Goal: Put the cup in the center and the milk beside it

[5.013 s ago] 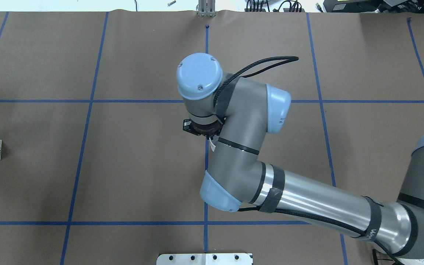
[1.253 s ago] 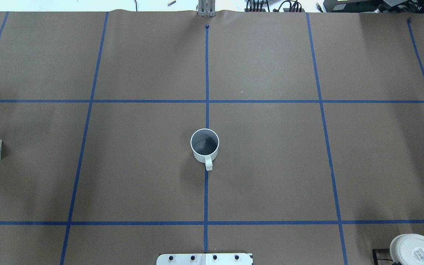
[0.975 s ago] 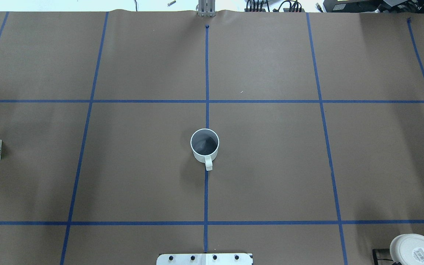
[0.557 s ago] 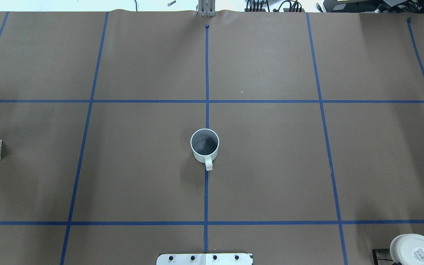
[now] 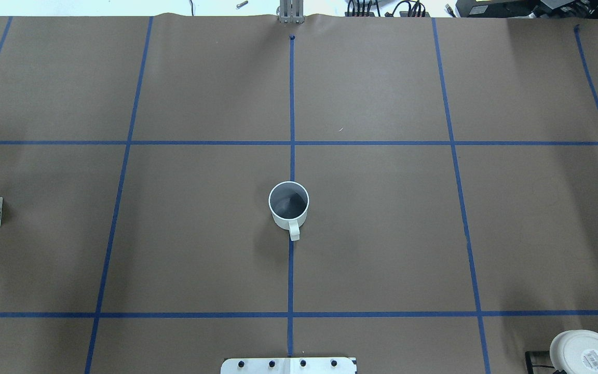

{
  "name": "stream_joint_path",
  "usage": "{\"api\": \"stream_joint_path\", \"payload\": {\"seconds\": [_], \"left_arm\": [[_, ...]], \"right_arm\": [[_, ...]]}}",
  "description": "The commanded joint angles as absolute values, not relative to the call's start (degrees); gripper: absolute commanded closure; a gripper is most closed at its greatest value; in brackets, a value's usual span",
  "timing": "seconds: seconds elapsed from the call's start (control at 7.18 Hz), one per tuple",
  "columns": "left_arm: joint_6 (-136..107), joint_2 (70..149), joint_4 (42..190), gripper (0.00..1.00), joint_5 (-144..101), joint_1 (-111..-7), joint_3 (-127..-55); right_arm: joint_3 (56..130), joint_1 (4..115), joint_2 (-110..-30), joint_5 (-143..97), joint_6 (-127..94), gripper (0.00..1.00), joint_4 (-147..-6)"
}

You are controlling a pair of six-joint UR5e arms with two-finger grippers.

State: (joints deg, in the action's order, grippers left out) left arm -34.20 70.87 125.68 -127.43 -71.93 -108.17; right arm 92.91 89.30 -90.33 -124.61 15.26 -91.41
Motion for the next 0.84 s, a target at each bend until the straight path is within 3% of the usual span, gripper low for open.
{"api": "stream_joint_path", "payload": {"seconds": [0.0, 0.28, 0.56, 0.7], "left_arm": [[-34.37, 71.19, 125.86, 0.56, -127.35, -70.15, -108.11], [-34.28, 71.28, 125.86, 0.71, -127.35, -69.43, -108.02], [-33.84, 71.28, 125.95, 1.00, -127.27, -69.08, -108.02], [-33.75, 71.28, 126.82, 1.00, -127.27, -69.08, -107.84]], "right_arm": [[92.81, 89.30, -90.26, -124.54, 15.29, 0.00, -91.49], [92.81, 89.21, -90.26, -124.54, 15.29, 0.00, -91.41], [92.46, 89.21, -90.18, -124.54, 15.29, 0.00, -91.32], [92.46, 89.21, -90.18, -124.54, 15.29, 0.00, -91.32]]}}
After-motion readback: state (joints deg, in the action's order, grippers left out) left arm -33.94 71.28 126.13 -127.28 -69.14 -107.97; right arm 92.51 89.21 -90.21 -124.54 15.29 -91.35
